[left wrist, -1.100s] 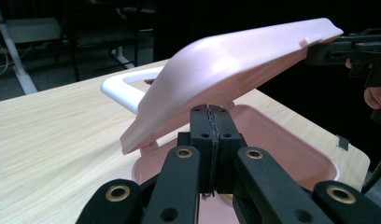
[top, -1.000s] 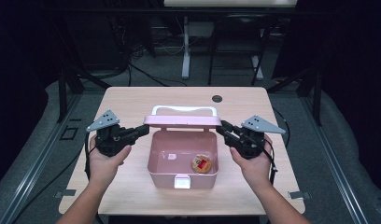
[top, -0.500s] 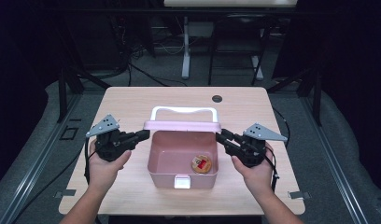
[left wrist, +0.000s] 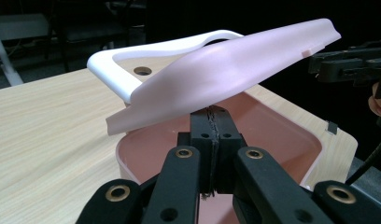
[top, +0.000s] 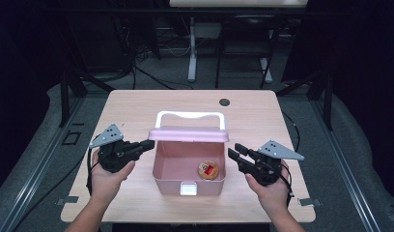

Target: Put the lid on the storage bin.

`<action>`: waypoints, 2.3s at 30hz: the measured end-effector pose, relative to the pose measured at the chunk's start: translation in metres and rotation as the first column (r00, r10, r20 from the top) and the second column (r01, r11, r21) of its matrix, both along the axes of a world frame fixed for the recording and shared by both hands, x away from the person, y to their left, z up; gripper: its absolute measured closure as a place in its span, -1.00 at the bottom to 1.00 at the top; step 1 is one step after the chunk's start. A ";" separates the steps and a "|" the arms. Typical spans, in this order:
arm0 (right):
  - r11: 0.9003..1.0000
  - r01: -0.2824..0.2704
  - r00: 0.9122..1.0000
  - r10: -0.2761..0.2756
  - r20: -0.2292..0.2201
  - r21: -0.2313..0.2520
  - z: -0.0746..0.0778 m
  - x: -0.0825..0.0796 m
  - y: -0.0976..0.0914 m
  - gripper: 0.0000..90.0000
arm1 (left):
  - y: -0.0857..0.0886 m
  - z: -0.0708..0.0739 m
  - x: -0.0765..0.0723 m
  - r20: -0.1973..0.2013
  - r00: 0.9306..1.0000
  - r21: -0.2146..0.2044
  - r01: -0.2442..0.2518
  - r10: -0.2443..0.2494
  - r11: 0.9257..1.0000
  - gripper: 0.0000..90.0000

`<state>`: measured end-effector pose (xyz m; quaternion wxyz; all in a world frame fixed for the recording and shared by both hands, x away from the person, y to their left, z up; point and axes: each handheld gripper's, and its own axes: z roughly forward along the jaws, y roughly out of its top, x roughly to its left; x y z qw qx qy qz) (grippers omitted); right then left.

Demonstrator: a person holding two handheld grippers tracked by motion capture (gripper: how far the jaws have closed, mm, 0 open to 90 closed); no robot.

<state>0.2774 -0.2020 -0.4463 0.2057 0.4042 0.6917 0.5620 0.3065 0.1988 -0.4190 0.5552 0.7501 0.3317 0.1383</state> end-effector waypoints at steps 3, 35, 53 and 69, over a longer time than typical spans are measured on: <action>1.000 0.013 1.000 -0.013 0.001 -0.010 -0.005 0.001 -0.005 0.40 | 0.001 -0.001 -0.002 -0.006 1.000 0.011 0.004 -0.004 1.000 0.99; 0.996 0.080 0.997 -0.080 -0.016 -0.043 -0.024 0.002 -0.020 0.29 | 0.005 -0.026 -0.021 -0.027 0.999 0.019 0.025 -0.025 1.000 0.99; 0.995 0.096 0.995 -0.097 -0.025 -0.039 -0.029 0.001 -0.025 0.28 | 0.006 -0.039 -0.026 -0.052 0.998 0.009 0.034 -0.034 0.999 0.99; 0.994 0.101 0.994 -0.102 -0.032 -0.042 -0.033 0.001 -0.026 0.28 | 0.009 -0.050 -0.032 -0.079 0.996 0.028 0.041 -0.038 0.999 0.99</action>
